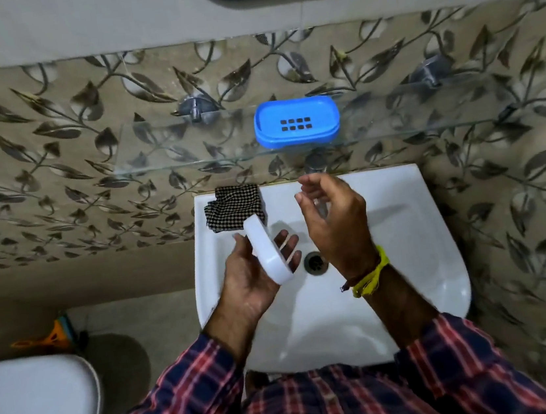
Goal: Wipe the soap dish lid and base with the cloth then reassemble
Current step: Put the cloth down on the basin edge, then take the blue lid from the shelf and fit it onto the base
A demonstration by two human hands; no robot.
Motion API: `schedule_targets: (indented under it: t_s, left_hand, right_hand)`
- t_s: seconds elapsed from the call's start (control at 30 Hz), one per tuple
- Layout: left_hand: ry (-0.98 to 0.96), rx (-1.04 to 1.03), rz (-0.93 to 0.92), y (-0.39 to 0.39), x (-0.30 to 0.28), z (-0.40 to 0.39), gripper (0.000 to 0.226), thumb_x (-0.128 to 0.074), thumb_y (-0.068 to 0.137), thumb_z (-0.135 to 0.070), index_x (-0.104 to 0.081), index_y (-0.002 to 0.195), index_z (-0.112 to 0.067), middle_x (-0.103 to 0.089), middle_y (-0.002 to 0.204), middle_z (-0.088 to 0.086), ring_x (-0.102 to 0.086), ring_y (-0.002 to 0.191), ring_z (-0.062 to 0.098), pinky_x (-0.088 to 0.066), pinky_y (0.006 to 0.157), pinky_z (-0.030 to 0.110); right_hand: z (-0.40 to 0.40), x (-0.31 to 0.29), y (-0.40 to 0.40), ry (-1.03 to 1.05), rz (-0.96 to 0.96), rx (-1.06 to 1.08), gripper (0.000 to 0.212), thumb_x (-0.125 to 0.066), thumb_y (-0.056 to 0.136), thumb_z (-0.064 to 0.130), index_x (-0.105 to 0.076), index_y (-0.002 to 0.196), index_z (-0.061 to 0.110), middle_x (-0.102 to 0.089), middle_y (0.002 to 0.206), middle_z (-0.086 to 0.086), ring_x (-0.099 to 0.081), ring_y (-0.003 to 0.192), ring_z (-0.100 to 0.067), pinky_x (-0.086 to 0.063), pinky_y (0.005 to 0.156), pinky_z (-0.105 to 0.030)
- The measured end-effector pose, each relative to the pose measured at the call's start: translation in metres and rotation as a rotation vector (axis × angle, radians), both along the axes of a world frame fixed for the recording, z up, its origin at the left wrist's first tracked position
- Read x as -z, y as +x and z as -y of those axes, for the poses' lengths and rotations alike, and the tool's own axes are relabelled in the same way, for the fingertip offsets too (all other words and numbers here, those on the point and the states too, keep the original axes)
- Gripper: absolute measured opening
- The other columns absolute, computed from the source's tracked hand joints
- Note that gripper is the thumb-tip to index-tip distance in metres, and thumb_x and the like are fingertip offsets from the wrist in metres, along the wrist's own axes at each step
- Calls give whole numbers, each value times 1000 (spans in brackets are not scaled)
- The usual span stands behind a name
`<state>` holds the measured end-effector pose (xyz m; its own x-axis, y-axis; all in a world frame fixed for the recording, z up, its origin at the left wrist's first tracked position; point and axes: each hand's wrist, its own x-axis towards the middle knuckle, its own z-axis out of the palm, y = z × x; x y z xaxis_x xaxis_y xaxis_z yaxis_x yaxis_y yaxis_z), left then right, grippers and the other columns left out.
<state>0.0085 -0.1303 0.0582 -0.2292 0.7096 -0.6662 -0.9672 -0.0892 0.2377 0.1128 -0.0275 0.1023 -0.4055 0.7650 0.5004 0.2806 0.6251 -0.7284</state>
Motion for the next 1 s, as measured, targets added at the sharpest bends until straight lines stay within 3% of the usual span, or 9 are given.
schedule_targets:
  t_s: [0.1, 0.2, 0.37, 0.47, 0.53, 0.67, 0.73, 0.83, 1.0]
  left_hand:
    - [72, 38, -46, 1, -21, -2, 74, -66, 79, -66, -60, 129, -12, -61, 134, 21, -60, 124, 40, -50, 93, 50]
    - [85, 74, -182, 5, -43, -1, 49, -69, 83, -39, -62, 121, -9, -62, 135, 21, -61, 125, 36, -51, 91, 45]
    - [144, 89, -450, 5, -72, 0, 62, -69, 80, -38, -57, 133, -8, -68, 117, 14, -70, 105, 29, -60, 78, 40]
    - [181, 73, -719, -1, -77, 1, 68, -74, 81, -38, -51, 131, 1, -51, 109, 20, -57, 94, 32, -55, 77, 36]
    - [167, 59, -826, -3, -81, 2, 76, -76, 79, -41, -50, 130, 9, -49, 110, 22, -52, 94, 34, -54, 75, 33]
    - [103, -39, -933, -10, -98, -1, 69, -76, 74, -41, -59, 130, -5, -65, 108, 14, -64, 93, 27, -58, 74, 36]
    - [102, -87, -953, -15, -104, -6, 63, -72, 81, -39, -56, 134, -10, -68, 109, 9, -67, 91, 21, -58, 73, 35]
    - [100, -117, -968, -22, -108, -12, 62, -66, 84, -44, -56, 136, -12, -69, 110, 7, -69, 87, 18, -57, 68, 33]
    - [148, -166, -989, -29, -114, -13, 73, -64, 78, -57, -59, 135, -13, -68, 116, 11, -66, 98, 23, -56, 82, 37]
  right_hand:
    - [-9, -16, 0, 72, -19, -31, 18, -69, 89, 11, -68, 105, 4, -69, 98, -4, -65, 90, -18, -55, 81, -38]
    - [-25, -30, -3, 126, -6, -44, 24, -72, 86, 16, -68, 106, 4, -67, 105, -8, -64, 101, -23, -53, 90, -37]
    - [-67, -58, -7, 177, 93, -14, 46, -76, 77, 35, -64, 115, 10, -60, 118, -9, -56, 113, -26, -47, 99, -37]
    - [-92, -75, -8, 171, 131, -31, 57, -79, 70, 42, -64, 117, 14, -58, 119, -10, -53, 113, -22, -44, 96, -29]
    - [-110, -82, -10, 97, 214, -99, 68, -85, 66, 44, -62, 124, 15, -56, 123, -10, -50, 116, -18, -40, 98, -24]
    - [-142, -86, -16, -37, 460, -330, 97, -90, 62, 44, -48, 142, 10, -54, 138, -12, -51, 127, -24, -41, 112, -38]
    - [-145, -83, -17, -59, 516, -384, 98, -91, 63, 36, -45, 145, 7, -51, 143, -11, -50, 130, -22, -39, 113, -31]
    - [-137, -80, -13, -98, 446, -377, 87, -92, 63, 28, -52, 138, 7, -53, 137, -8, -53, 120, -14, -43, 105, -22]
    - [-120, -79, 5, -198, 42, -380, 77, -89, 62, 46, -59, 125, 15, -58, 126, -9, -61, 115, -14, -51, 101, -27]
